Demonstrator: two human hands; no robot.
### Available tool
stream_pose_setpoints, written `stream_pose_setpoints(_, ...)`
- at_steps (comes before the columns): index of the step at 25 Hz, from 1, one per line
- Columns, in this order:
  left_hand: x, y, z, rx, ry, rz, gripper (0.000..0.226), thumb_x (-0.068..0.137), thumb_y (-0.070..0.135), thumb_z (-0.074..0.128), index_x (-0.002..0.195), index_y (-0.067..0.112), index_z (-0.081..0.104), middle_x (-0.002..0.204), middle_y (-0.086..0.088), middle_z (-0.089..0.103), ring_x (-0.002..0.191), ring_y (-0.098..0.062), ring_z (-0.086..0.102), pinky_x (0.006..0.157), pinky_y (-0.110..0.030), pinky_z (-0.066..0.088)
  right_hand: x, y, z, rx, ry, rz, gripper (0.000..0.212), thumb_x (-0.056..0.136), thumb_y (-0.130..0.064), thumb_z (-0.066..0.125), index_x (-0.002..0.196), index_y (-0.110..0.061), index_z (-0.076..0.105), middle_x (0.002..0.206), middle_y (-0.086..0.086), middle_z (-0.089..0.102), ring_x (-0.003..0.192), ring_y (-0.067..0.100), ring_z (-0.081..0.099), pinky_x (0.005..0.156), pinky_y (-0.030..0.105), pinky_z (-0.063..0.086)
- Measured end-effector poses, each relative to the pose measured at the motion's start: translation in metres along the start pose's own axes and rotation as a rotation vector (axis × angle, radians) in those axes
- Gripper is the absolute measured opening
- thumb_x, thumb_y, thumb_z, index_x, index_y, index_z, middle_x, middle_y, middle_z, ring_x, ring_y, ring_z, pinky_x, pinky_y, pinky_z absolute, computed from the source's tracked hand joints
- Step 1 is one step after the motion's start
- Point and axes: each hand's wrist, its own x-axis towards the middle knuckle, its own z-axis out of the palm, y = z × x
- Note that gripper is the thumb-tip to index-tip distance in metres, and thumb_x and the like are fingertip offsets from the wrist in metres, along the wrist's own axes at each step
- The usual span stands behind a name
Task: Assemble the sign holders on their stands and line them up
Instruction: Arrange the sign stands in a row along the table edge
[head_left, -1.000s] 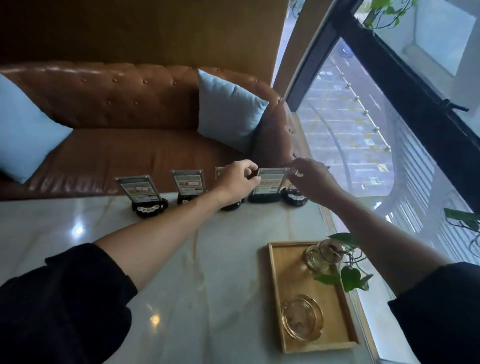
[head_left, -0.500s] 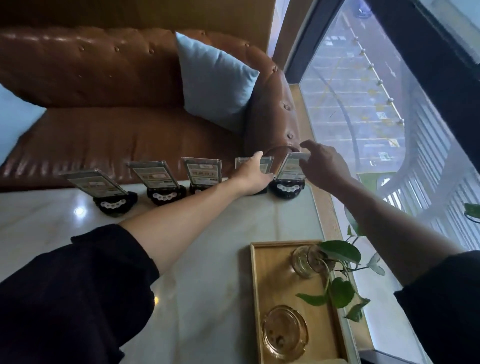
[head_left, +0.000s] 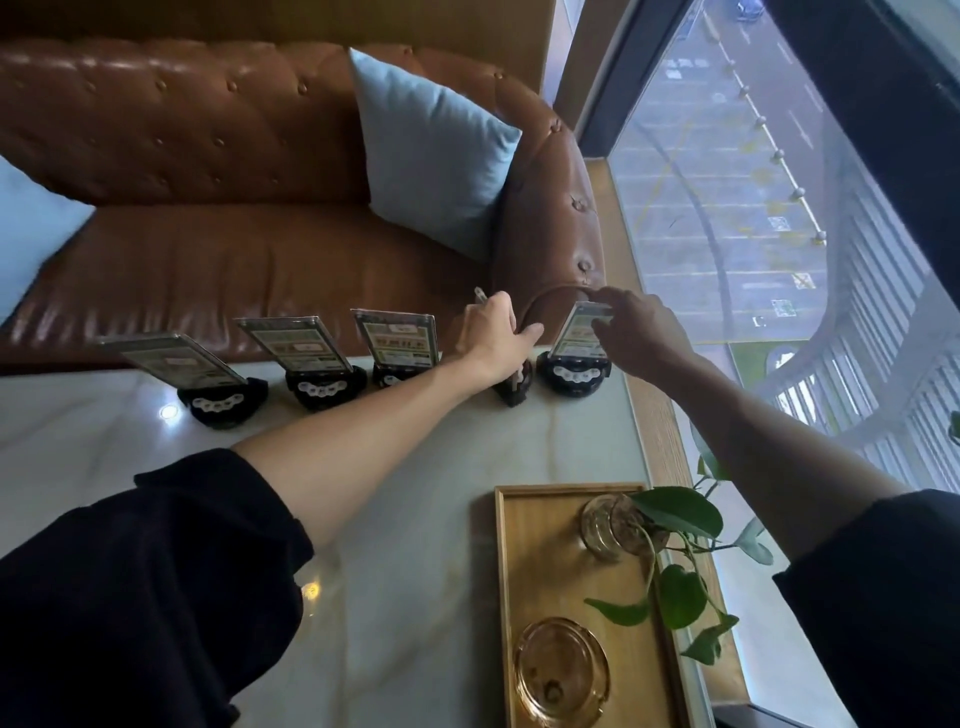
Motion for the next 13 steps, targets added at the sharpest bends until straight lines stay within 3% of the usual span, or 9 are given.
stream_pose_setpoints(3,0.0,-0.009,-0.003,0.101,-0.001,0.112,0.005,0.087,0.014,0.058,0.083,0.014,0.056,0.085,-0.012,0.07,0.081,-0.037,0.066,0.061,-0.034,0.045,0.005,0.004,0.001,-0.075,0.006,0.01,0.046,0.086,-0.019,0.055,0.131,-0.023,0.057,0.106,0.022,0.068,0.09,0.043,0.063,0.072,0.041,0.052)
stream_pose_setpoints(7,0.006,-0.013,-0.01,0.208,0.003,0.23,0.023,0.082,-0.003,0.057,0.095,0.012,0.045,0.085,-0.015,0.069,0.075,-0.041,0.065,0.056,-0.04,0.045,0.004,0.006,0.0,-0.15,0.046,0.005,0.044,0.087,-0.014,0.051,0.13,-0.023,0.059,0.101,0.02,0.066,0.088,0.042,0.062,0.067,0.039,0.05)
stream_pose_setpoints(10,0.012,-0.014,-0.015,0.265,-0.042,0.283,0.031,0.08,-0.004,0.063,0.104,0.014,0.053,0.091,-0.012,0.07,0.08,-0.036,0.066,0.061,-0.036,0.044,0.003,0.007,-0.001,-0.296,0.155,-0.101,0.038,0.089,-0.011,0.055,0.126,-0.016,0.062,0.105,0.017,0.057,0.098,0.039,0.052,0.071,0.039,0.041)
stream_pose_setpoints(13,0.02,-0.017,-0.016,0.262,-0.047,0.278,0.02,0.082,-0.001,0.062,0.094,0.015,0.064,0.098,-0.012,0.073,0.088,-0.034,0.067,0.064,-0.033,0.043,0.008,0.008,0.0,-0.299,0.11,-0.152,0.03,0.092,-0.01,0.052,0.12,-0.012,0.062,0.112,0.017,0.062,0.098,0.04,0.057,0.074,0.042,0.043)
